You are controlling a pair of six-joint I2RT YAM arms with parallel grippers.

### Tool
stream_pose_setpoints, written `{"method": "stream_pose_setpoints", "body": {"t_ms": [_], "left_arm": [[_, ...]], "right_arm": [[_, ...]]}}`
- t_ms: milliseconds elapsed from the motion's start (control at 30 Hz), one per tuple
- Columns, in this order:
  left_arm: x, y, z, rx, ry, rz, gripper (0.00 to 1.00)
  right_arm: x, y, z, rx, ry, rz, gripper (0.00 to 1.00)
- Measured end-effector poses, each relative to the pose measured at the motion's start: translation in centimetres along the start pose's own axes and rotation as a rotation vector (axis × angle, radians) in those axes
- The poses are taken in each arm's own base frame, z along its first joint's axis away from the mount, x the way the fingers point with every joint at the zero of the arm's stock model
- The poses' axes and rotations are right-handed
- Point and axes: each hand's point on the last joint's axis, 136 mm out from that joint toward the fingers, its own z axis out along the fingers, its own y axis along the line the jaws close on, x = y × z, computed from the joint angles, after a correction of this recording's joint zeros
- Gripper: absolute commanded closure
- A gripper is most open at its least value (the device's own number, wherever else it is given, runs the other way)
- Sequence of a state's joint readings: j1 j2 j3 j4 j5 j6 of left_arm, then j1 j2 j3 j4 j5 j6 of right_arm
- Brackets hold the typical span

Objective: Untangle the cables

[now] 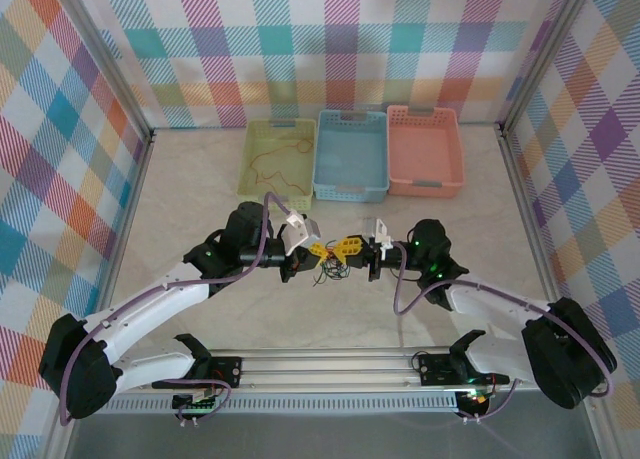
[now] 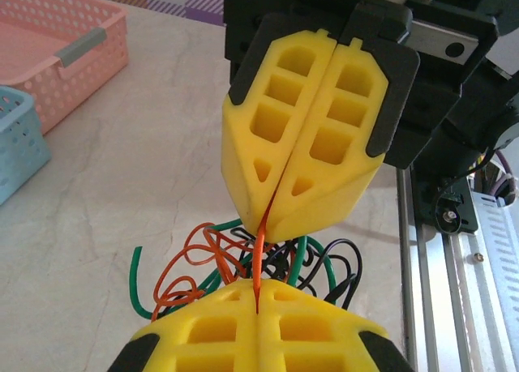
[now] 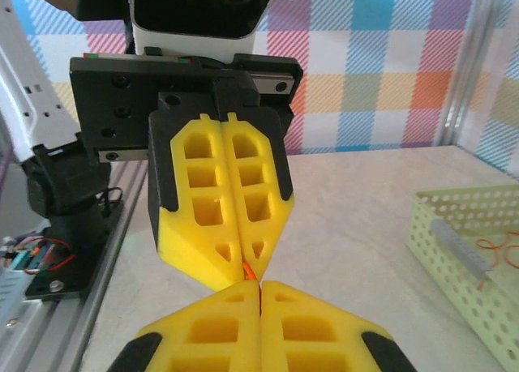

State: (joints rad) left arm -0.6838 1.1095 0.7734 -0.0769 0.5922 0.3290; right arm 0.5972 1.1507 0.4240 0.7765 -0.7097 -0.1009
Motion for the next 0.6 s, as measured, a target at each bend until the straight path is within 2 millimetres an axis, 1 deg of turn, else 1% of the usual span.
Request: {"method": "stream_pose_setpoints", "body": {"t_ms": [100,367,400,433,467,500,533,567,600], "left_arm": [[-0.2,0.1,0.0,-0.003,-0.006,0.002,1.00],[-0.2,0.2,0.1,-0.003,-0.002,-0.002,1.00],[-0.2,0.2,0.1,-0.004,-0.002,-0.002,1.00],[-0.2,0.2,0.1,-0.005,-0.002,-0.005,1.00],[-0.2,0.2,0.1,-0.008,-0.002,-0.009,1.00],[-0.2,0.3,0.1,-0.011,-0.002,-0.016,1.00],[-0.1,0.4,0.1,-0.018,0.001,-0.025,1.00],[-0.1,0.5,0.1,-0.023,0.002,-0.033,1.00],[-0.1,0.7,0.0,-0.031,0.004,-0.045,1.00]], "right_arm": [[0.2,-0.1,-0.3,0.028,0.003,-0.012,1.00],[0.3,-0.2,-0.3,0.037,0.006,-0.016,1.00],[0.3,-0.2,-0.3,0.037,0.006,-0.016,0.98],[0.3,-0.2,-0.3,0.037,0.006,-0.016,0.88],[0.3,-0.2,-0.3,0.037,0.006,-0.016,0.74],[0.4,-0.2,-0.3,0.037,0.008,-0.010,0.58],[0.5,-0.4,-0.3,0.041,0.011,-0.011,0.46],[0.7,-0.5,-0.3,0.043,0.016,-0.006,0.33],[1.0,-0.7,-0.2,0.047,0.023,0.001,0.22]]}}
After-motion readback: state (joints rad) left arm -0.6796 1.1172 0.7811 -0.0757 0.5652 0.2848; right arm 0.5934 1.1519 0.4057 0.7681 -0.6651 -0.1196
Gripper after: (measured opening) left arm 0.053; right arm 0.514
